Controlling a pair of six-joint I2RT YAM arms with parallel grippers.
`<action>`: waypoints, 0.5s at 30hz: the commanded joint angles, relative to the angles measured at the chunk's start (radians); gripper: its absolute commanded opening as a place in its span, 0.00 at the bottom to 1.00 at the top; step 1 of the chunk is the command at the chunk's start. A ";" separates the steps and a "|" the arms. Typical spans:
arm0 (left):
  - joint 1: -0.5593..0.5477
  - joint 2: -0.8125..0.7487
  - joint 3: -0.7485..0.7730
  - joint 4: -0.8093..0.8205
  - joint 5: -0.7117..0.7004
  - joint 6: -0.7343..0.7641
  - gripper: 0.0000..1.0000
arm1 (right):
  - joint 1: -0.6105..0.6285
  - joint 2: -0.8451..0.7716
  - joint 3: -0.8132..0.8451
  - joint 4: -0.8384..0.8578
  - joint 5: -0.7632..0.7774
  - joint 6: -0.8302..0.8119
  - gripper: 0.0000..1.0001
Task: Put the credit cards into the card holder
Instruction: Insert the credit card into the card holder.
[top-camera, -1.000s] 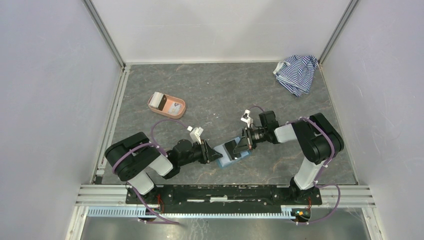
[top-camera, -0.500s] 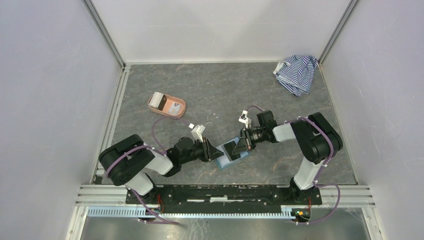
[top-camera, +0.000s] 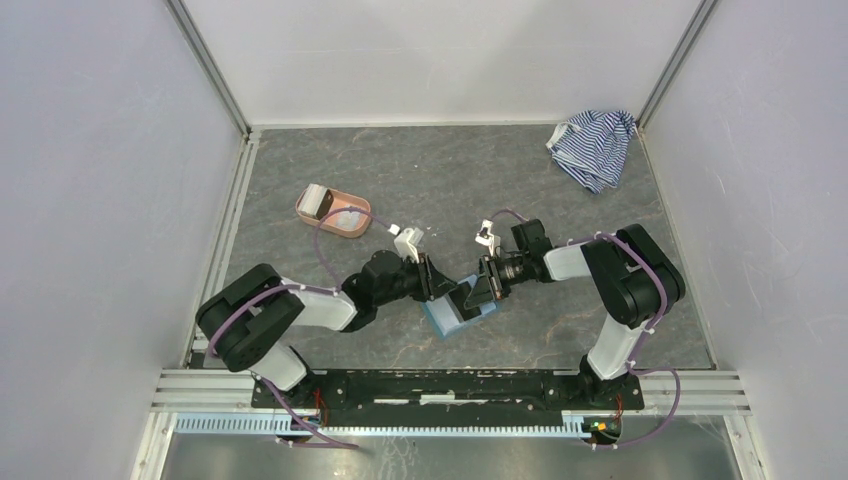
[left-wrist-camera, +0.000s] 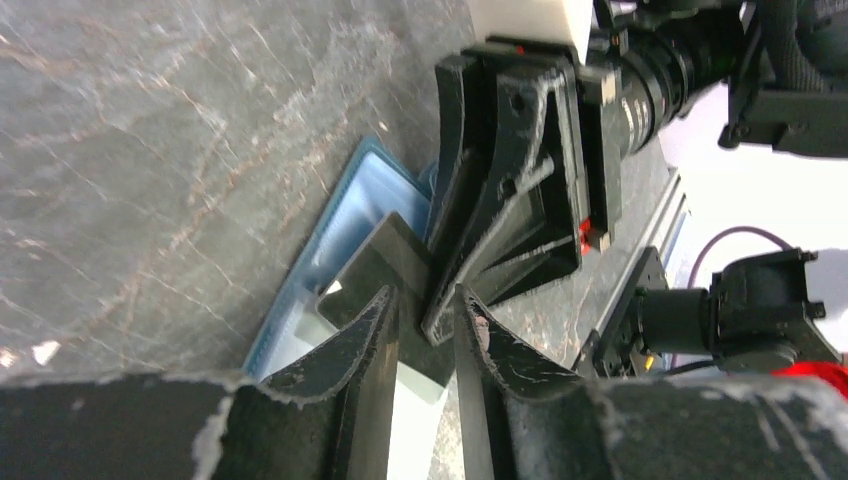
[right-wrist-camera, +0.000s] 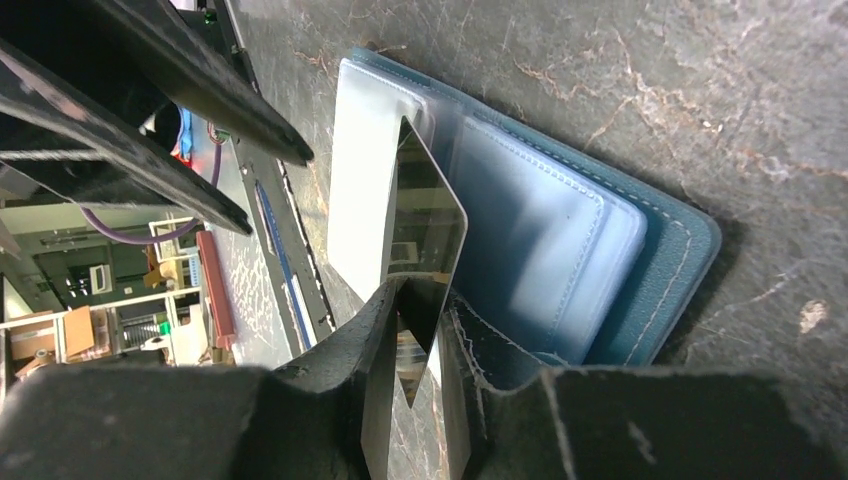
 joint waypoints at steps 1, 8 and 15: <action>0.042 0.011 0.066 -0.064 0.001 0.079 0.34 | 0.004 -0.008 0.026 -0.025 0.068 -0.059 0.27; 0.063 0.082 0.144 -0.084 0.065 0.102 0.32 | 0.003 -0.007 0.028 -0.030 0.073 -0.065 0.27; 0.063 0.118 0.146 -0.058 0.119 0.090 0.31 | 0.004 -0.002 0.031 -0.034 0.073 -0.067 0.25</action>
